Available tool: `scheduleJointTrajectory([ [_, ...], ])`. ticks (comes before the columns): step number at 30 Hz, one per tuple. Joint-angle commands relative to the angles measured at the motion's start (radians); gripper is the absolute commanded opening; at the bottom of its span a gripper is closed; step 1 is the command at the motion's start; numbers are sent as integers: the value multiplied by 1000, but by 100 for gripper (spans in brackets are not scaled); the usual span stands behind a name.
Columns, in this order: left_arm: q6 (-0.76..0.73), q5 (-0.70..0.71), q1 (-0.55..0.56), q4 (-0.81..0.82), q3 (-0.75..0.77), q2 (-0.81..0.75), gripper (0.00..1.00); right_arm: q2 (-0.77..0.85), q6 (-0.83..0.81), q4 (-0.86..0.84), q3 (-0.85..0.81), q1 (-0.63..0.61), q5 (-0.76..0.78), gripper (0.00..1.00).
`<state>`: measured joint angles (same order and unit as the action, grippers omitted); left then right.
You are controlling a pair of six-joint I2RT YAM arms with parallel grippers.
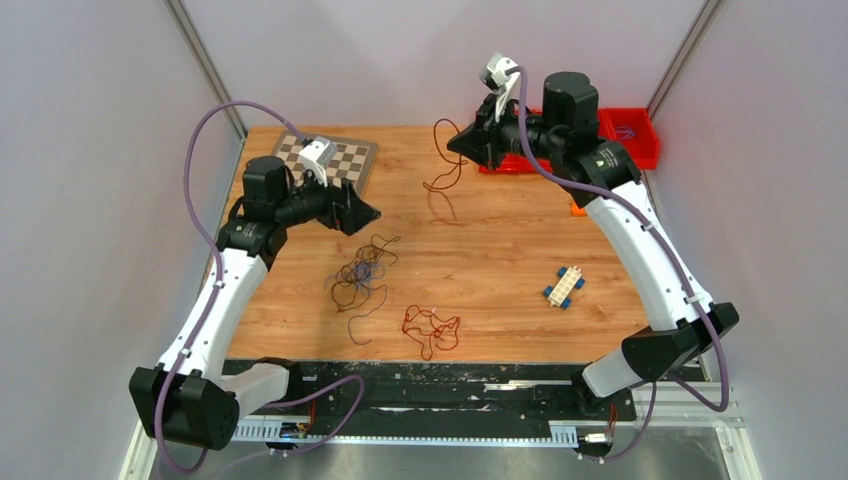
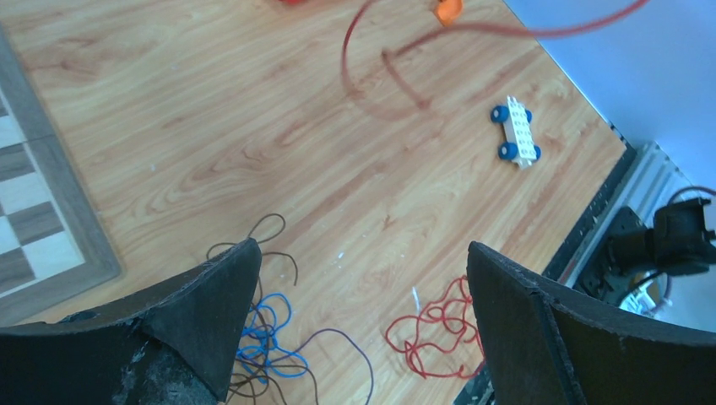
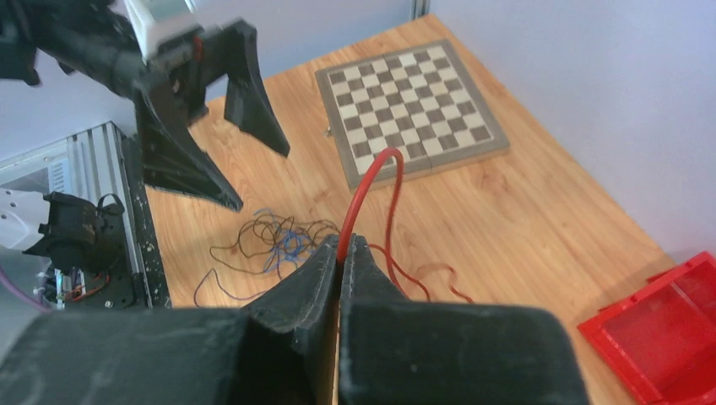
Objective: Untangle the cables
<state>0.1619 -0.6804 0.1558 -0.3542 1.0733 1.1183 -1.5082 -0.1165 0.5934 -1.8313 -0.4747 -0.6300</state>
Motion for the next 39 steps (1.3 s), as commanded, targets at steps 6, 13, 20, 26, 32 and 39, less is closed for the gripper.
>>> scheduleJointTrajectory([
  [6,-80,-140,-3,74,-15,13,100,86,-46,-90,-14,0,106,0],
  [13,-95,-147,-3,69,13,47,100,16,-58,-90,-79,93,248,0],
  [20,-126,-151,-3,57,9,58,100,-90,-35,-90,-169,238,224,0],
  [26,-134,-154,-4,63,17,88,100,-239,-52,-99,-260,392,216,0],
  [32,-131,-155,-3,64,33,131,100,-451,-55,-107,-422,524,181,0],
  [39,-121,-149,-4,60,56,176,100,-643,-74,-145,-562,560,162,0],
])
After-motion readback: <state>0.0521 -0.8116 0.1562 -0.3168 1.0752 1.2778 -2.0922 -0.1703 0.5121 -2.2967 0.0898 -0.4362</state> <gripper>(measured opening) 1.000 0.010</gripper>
